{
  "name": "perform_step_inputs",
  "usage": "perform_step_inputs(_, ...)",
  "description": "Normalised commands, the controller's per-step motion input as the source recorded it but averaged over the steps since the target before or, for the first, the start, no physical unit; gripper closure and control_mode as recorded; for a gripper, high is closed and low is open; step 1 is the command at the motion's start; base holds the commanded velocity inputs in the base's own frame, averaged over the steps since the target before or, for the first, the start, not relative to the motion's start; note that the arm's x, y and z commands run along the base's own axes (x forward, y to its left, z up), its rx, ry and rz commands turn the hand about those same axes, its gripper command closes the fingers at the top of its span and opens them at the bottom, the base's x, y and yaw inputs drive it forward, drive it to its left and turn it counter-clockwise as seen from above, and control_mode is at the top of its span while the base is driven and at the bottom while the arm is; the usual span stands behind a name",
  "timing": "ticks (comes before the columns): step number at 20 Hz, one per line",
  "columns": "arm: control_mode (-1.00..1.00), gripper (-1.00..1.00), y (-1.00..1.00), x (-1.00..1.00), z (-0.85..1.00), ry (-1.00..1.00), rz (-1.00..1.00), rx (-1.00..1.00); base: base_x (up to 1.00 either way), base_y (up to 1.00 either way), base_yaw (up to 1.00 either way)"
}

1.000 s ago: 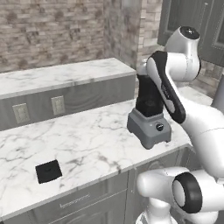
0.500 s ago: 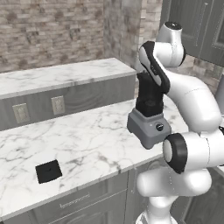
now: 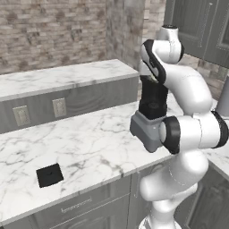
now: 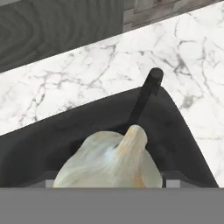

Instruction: Grab the onion and garlic from the fridge, place them in the blender, close the lid, and turn on the blender to create a marinade.

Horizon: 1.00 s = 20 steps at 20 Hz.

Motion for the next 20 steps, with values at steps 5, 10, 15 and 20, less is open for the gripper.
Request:
perform_step_inputs(5,-1.00,1.00,0.05,0.61,-0.23,-0.01,0.00,-0.06,0.00,0.00,0.00)
perform_step_inputs(10,-1.00,-1.00,0.00,0.27,-0.06,-0.04,0.00,-0.03,0.00,0.00,0.00)
perform_step_inputs(15,-1.00,-1.00,0.00,-0.22,0.11,-0.09,0.00,0.00,0.00,0.00,0.00)
perform_step_inputs(20,-1.00,-1.00,0.16,-0.61,0.18,-0.31,0.00,-0.06,0.00,0.00,0.00)
